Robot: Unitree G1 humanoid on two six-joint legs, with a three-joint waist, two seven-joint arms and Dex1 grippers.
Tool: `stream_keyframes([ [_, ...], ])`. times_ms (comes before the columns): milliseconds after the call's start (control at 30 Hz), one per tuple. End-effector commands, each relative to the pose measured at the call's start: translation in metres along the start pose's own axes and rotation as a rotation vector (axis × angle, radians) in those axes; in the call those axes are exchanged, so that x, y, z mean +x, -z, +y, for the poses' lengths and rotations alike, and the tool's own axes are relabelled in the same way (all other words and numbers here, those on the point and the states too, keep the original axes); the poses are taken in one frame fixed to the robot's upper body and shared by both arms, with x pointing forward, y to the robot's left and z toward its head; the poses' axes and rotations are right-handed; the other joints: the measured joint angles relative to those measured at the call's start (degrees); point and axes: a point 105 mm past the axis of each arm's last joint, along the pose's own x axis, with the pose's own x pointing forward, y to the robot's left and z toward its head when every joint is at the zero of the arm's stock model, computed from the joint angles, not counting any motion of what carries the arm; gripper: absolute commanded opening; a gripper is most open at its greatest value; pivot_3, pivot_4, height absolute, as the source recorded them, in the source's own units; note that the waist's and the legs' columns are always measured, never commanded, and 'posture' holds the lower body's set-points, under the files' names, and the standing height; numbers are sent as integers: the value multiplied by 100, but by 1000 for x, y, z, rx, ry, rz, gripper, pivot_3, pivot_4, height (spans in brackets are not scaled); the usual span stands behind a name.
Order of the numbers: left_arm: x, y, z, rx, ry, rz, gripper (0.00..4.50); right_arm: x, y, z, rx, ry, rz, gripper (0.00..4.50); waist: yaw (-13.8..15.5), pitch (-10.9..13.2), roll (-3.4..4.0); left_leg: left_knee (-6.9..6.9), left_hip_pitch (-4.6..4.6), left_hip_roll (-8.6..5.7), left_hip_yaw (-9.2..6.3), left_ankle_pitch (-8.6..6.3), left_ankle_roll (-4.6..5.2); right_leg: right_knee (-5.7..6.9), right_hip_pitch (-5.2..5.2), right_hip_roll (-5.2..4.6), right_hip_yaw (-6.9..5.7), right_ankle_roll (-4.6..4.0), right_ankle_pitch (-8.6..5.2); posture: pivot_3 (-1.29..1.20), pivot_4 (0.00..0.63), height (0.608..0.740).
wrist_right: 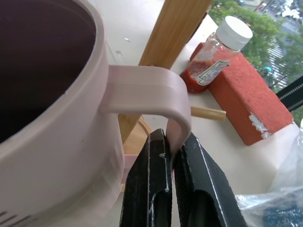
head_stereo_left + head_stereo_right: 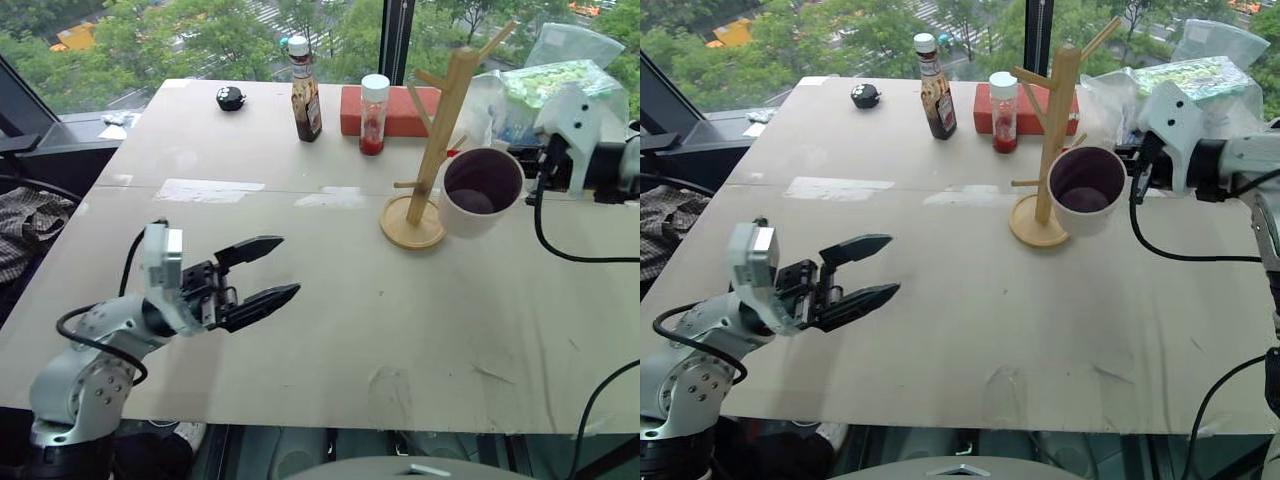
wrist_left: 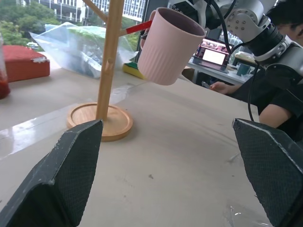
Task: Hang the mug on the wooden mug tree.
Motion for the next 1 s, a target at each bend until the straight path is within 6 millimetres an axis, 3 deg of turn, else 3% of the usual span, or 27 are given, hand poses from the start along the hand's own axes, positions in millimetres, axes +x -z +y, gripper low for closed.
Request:
stream_keyframes([
  [33,-5,-6,-3,36,-6,-33,4500,-1,-6,-6,-20,14,42,39,10,0,0,-2,-1,0,-1,0,0,-2,0,0,-1,0,0,0,150,740],
  [300,-3,1,-9,35,-17,-37,4500,27,17,-14,38,44,151,39,-2,-1,-1,-1,1,0,-2,-1,2,5,1,-6,-6,-1,0,0,150,740],
  [433,-1,0,-10,40,-17,-46,4500,20,39,-16,55,64,201,1677,40,-1,-1,1,-9,-2,-6,-1,2,-3,0,-10,-16,-1,1,0,150,740],
  [533,-2,0,-9,45,-25,-37,4500,1,21,-13,89,114,54,3060,47,-4,-6,0,-12,-2,-9,-2,3,-6,1,-11,-21,-1,1,0,150,740],
  [700,-2,4,-7,23,-17,-15,4500,-42,16,10,117,129,-92,3060,37,-4,-5,0,-25,-2,-23,-2,3,-8,-1,-11,-33,0,1,0,150,740],
  [1000,-4,29,6,-9,-23,155,4500,-96,52,53,286,201,-54,3060,47,-8,2,7,-41,-4,-59,-1,2,-13,6,-6,-70,1,2,0,150,740],
])
